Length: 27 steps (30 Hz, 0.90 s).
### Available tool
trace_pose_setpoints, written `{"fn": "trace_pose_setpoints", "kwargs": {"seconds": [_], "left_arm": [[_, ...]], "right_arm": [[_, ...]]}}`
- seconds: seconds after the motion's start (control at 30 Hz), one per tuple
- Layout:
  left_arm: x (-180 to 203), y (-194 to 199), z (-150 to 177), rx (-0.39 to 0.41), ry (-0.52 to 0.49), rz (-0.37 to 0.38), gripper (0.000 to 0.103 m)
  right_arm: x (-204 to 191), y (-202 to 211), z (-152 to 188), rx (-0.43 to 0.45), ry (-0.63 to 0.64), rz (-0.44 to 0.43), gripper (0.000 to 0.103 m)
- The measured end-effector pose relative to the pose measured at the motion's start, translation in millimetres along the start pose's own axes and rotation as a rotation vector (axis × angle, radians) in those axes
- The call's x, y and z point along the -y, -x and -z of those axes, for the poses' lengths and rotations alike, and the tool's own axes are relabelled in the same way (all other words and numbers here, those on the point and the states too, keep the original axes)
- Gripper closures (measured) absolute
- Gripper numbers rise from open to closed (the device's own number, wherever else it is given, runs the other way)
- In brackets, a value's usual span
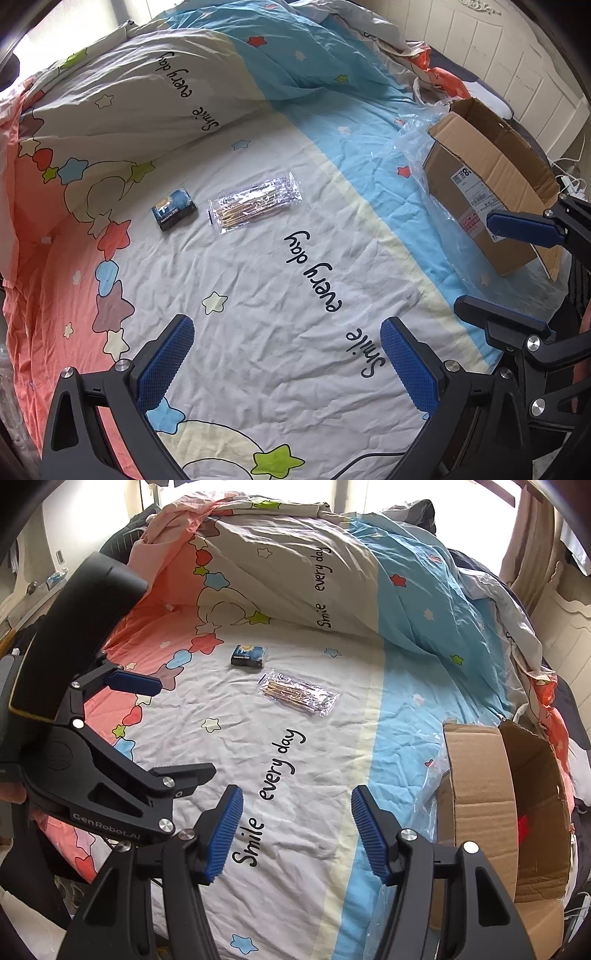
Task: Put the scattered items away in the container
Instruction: 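Move both open grippers back to the tissue pack and cotton swabs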
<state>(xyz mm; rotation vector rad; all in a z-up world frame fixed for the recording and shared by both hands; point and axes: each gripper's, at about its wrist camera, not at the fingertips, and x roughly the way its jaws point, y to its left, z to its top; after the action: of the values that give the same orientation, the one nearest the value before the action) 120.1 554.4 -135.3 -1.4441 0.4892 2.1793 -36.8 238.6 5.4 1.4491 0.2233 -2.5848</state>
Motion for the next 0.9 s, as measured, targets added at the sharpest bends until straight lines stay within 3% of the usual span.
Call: {"fn": "trace_pose_setpoints", "kwargs": {"seconds": [0.23,0.5,0.9], "left_arm": [[-3,-14,0,-0.021,0.015,0.011,0.0],[-24,-32,-4,-0.033,0.131,0.052,0.0],[-47,-61,-14,-0.051,0.2,0.043,0.0]], "right_arm": [[3,-13,-6,-0.015,-0.001,-0.008,0.046],[5,-30,-13,-0.03,0.008,-0.027,0.046],[12,-57,-38,-0.029,0.024,-0.042,0.046]]}}
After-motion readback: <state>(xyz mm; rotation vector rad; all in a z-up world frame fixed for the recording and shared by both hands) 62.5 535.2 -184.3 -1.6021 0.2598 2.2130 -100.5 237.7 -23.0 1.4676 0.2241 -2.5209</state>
